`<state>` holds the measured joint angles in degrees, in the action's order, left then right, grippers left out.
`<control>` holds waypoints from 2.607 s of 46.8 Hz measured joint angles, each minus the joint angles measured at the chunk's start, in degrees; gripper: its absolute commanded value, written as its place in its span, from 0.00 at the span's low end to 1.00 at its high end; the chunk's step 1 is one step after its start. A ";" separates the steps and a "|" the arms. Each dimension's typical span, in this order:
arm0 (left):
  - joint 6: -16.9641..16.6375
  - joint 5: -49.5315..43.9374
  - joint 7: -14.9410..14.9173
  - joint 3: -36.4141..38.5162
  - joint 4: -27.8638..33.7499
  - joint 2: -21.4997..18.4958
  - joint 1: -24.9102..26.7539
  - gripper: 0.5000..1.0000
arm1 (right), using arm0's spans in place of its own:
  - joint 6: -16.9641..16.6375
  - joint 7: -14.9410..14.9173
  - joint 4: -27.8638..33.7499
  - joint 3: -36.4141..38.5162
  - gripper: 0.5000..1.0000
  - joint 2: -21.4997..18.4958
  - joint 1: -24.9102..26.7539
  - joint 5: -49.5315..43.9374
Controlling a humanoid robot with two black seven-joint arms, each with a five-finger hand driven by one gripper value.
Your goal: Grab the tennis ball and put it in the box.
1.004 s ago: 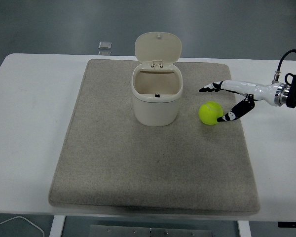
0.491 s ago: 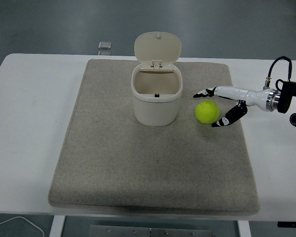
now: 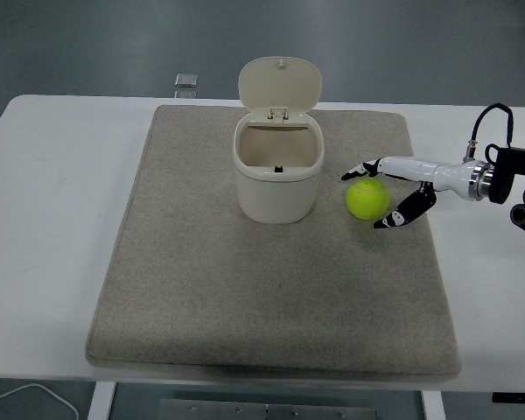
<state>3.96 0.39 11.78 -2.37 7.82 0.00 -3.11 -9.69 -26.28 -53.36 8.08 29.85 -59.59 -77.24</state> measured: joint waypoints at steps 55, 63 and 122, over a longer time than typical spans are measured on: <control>0.00 -0.04 0.00 0.00 0.00 0.00 0.02 0.98 | 1.32 -0.78 2.64 -1.00 0.73 -1.53 -0.43 -2.99; 0.00 -0.03 0.00 0.00 0.00 0.00 0.00 0.98 | 1.34 -0.79 2.71 -0.97 0.73 -1.53 -0.36 -3.00; 0.00 0.02 0.00 0.00 0.00 0.00 -0.01 0.98 | -4.28 -3.64 -0.68 0.27 0.00 3.55 -5.54 -2.96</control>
<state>3.96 0.41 11.78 -2.37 7.82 0.00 -3.12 -13.97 -29.91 -54.04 8.35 33.40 -65.14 -80.20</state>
